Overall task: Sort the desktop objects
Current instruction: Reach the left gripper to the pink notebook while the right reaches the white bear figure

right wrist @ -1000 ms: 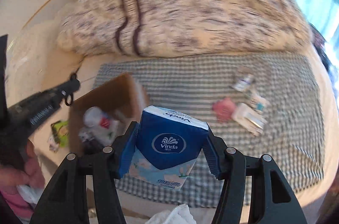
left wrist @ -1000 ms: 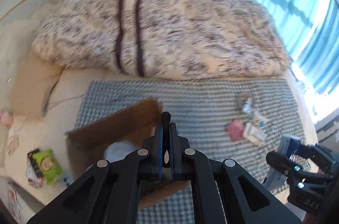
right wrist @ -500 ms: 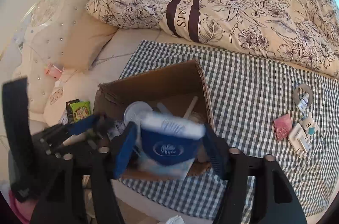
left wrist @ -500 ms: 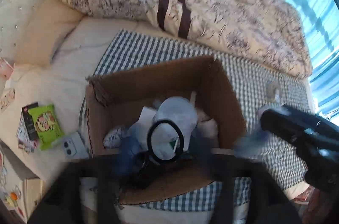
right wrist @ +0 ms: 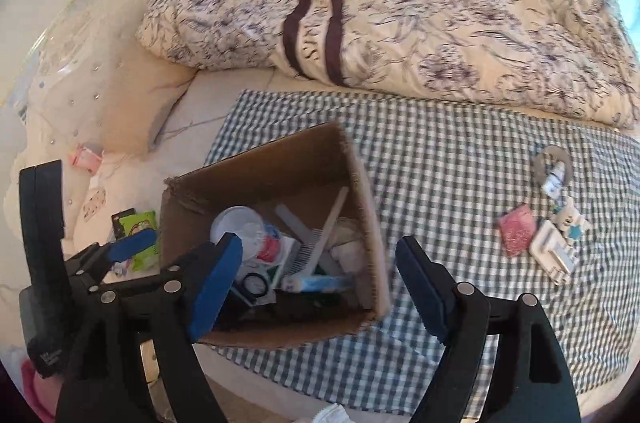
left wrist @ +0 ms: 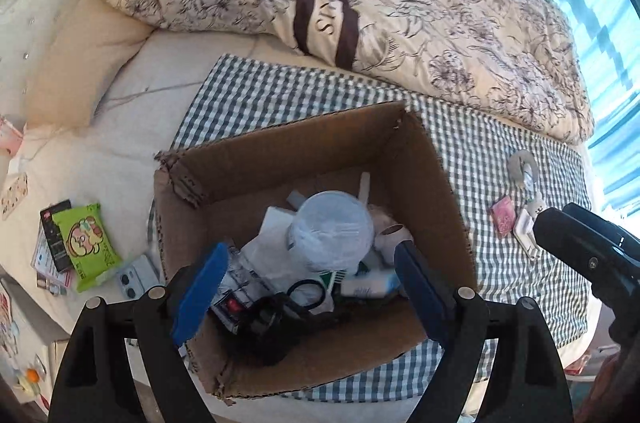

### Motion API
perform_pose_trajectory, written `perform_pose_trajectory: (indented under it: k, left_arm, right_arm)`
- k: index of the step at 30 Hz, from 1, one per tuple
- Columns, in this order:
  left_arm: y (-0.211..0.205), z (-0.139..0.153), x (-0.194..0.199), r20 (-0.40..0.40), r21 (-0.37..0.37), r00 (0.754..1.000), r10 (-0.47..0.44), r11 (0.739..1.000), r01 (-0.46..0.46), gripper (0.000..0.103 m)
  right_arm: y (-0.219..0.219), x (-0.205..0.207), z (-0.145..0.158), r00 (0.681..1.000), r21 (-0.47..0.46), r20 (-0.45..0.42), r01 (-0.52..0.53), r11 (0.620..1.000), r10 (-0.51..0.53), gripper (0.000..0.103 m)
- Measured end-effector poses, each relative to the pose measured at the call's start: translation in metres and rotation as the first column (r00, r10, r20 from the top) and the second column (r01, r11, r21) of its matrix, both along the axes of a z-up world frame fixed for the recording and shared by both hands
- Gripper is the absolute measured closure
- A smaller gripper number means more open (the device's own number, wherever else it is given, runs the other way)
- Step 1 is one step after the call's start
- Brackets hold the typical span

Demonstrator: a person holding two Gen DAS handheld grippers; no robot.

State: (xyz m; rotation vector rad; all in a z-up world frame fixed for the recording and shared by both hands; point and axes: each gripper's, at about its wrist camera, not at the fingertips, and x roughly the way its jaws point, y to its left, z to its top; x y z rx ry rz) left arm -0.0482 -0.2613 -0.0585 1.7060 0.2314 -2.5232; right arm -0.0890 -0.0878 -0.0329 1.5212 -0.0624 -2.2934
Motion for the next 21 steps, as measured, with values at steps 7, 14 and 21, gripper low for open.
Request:
perform_pose_trajectory:
  k: [7,14,21]
  left_arm:
    - [0.038,0.012,-0.006,-0.041,-0.012,0.997,-0.069,0.998,0.068,0.015]
    - [0.101,0.011,-0.006,-0.038,-0.003,0.990,-0.139,0.990,0.139,0.015]
    - [0.169,0.010,0.010,-0.044,-0.030,0.987,-0.156,0.987,0.155,0.015]
  right_arm:
    - [0.079,0.000,-0.015,0.988,0.052,-0.028,0.152,0.987,-0.151,0.024]
    - [0.173,0.017,-0.041,0.958,0.110,-0.028,0.287,0.952,-0.285,0.024]
    - [0.269,0.039,-0.084,0.950,0.232,-0.021,0.308,0.923,-0.312,0.024]
